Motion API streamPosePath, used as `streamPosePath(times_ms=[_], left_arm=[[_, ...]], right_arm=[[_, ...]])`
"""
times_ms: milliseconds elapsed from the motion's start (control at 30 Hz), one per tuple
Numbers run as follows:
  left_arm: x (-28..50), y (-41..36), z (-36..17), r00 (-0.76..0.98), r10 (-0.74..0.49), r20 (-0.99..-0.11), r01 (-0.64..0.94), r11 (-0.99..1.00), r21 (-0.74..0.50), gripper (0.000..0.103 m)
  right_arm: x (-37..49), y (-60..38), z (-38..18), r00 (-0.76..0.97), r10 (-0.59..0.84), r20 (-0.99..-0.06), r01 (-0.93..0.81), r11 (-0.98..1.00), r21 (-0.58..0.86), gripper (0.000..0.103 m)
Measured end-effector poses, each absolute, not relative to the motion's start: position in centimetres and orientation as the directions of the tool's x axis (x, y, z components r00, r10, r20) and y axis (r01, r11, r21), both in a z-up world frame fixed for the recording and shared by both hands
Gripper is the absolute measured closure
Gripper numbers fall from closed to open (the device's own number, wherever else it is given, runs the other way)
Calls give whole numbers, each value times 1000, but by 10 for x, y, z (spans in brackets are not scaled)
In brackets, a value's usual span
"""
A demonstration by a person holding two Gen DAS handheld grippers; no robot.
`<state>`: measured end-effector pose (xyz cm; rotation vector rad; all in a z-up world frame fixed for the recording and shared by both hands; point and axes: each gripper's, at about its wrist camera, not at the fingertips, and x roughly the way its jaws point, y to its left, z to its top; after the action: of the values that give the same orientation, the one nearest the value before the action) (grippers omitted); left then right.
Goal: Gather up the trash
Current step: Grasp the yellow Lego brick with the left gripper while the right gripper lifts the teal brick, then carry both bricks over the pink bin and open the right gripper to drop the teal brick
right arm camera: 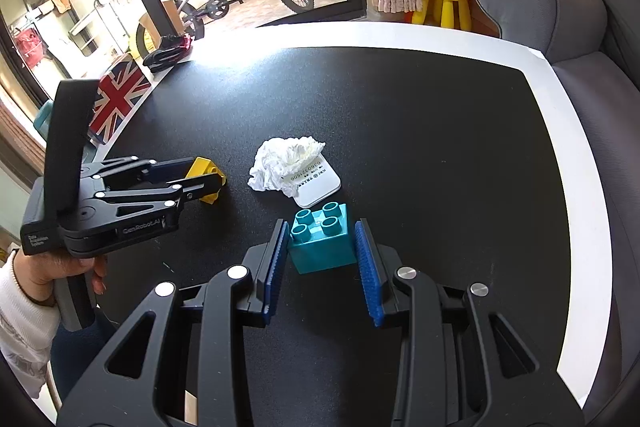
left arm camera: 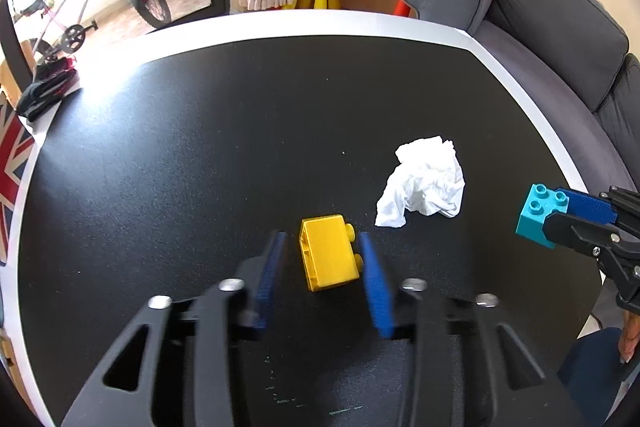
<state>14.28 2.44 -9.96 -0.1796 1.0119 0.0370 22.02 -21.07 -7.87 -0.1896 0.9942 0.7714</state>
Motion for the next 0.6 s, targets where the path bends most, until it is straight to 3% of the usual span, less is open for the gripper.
streamPosePath(times_ms=[33, 600], left_arm=[[142, 24, -100, 531, -45, -846, -115, 986, -125, 80], [108, 12, -69, 572, -83, -816, -50, 990, -136, 80]], right_arm=[[220, -211, -79, 310, 499, -810, -662, 724, 193, 69], [201, -218, -67, 307, 511, -803, -695, 697, 177, 69]])
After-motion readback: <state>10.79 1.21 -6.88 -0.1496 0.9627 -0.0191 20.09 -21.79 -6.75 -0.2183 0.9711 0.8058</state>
